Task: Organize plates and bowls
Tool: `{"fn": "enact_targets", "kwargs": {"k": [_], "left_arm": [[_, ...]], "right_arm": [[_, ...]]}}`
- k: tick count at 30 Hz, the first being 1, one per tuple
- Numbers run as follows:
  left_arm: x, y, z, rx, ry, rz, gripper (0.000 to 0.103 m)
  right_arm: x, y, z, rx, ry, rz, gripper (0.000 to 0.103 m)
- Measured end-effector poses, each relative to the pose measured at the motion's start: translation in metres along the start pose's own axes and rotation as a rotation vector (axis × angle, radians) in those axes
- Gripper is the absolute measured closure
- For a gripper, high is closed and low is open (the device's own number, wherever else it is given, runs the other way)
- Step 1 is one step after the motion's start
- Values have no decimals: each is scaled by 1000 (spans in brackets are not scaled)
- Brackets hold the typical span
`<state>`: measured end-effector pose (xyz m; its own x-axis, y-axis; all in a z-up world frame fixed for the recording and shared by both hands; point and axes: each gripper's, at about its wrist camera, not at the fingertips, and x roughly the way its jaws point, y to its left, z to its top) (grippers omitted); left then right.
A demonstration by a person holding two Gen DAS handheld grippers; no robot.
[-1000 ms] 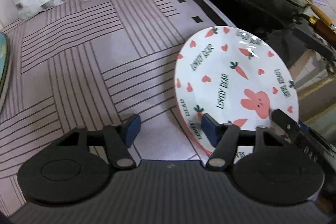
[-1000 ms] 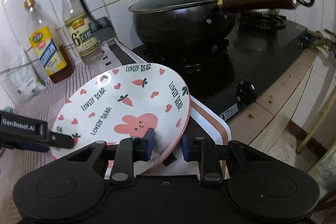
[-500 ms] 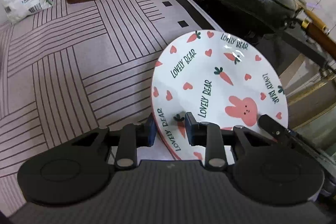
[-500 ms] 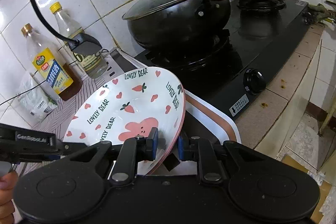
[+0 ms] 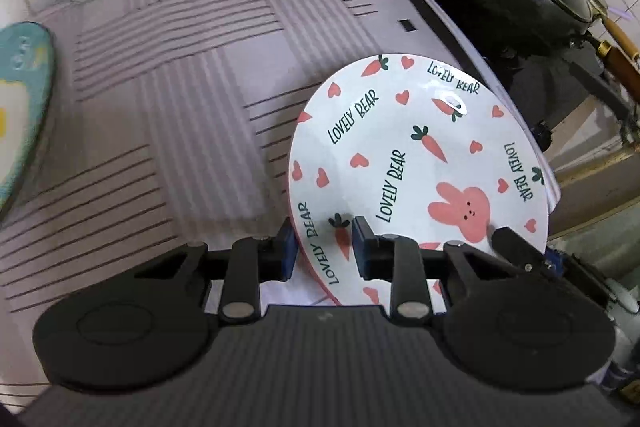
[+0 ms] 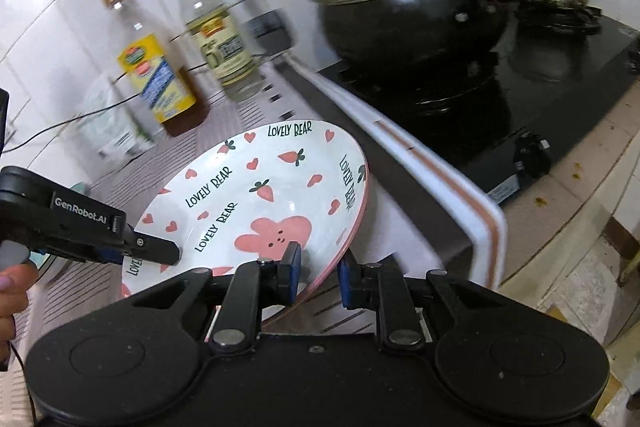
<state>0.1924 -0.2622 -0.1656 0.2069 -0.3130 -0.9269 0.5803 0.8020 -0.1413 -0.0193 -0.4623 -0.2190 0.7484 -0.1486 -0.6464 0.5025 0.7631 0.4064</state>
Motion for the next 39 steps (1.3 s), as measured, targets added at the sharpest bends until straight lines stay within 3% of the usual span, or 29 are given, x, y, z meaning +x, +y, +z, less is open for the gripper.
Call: {"fn": "enact_targets", "kwargs": {"k": [12,29,39], "left_arm": [[-52,65,-22,-77,-38,54,76],[-62,60,-25,-151,-84,83,76],[-83,107,-20,-295,-135,121,76]], "right_arm": [[-3,61,-9,-98,13,123,78],[-13,126,-15,-176,35,227,78],[3,182,-2,-283,53,314,78]]}}
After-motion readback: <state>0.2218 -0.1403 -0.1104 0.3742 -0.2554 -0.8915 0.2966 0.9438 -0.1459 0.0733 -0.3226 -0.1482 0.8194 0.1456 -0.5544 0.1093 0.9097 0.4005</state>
